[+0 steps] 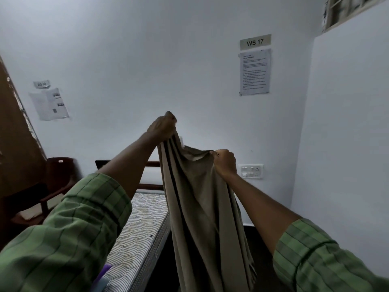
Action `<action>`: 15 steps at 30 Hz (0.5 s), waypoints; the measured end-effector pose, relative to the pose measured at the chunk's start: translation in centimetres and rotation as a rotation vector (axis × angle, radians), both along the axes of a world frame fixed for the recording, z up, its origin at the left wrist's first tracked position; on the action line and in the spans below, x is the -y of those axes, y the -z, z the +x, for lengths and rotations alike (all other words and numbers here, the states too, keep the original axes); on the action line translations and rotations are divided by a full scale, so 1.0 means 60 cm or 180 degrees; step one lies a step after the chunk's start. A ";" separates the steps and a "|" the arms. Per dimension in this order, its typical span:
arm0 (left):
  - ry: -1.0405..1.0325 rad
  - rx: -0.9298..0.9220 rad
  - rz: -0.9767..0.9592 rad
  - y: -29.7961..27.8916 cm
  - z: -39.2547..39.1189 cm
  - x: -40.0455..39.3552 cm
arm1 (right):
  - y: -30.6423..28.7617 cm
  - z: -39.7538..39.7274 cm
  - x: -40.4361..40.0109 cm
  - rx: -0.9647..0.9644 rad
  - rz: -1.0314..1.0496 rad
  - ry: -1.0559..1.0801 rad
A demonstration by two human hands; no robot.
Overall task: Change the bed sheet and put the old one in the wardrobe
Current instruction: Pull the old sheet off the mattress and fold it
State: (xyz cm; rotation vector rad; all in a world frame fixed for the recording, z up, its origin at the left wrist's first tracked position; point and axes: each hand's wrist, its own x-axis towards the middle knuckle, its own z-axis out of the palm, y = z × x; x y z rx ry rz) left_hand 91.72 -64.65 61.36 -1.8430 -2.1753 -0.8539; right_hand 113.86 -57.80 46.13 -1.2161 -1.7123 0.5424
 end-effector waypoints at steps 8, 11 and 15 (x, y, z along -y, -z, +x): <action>0.0564 -0.2101 -0.1065 0.036 0.120 -0.009 | -0.067 -0.043 0.021 -0.0511 0.0188 -0.0588; 0.0369 -0.2451 -0.0798 0.029 0.120 -0.008 | -0.072 -0.037 0.022 -0.0748 0.0061 -0.0807; 0.0436 -0.2509 -0.0648 0.006 0.108 -0.009 | -0.061 0.000 0.019 -0.0506 -0.0371 -0.1219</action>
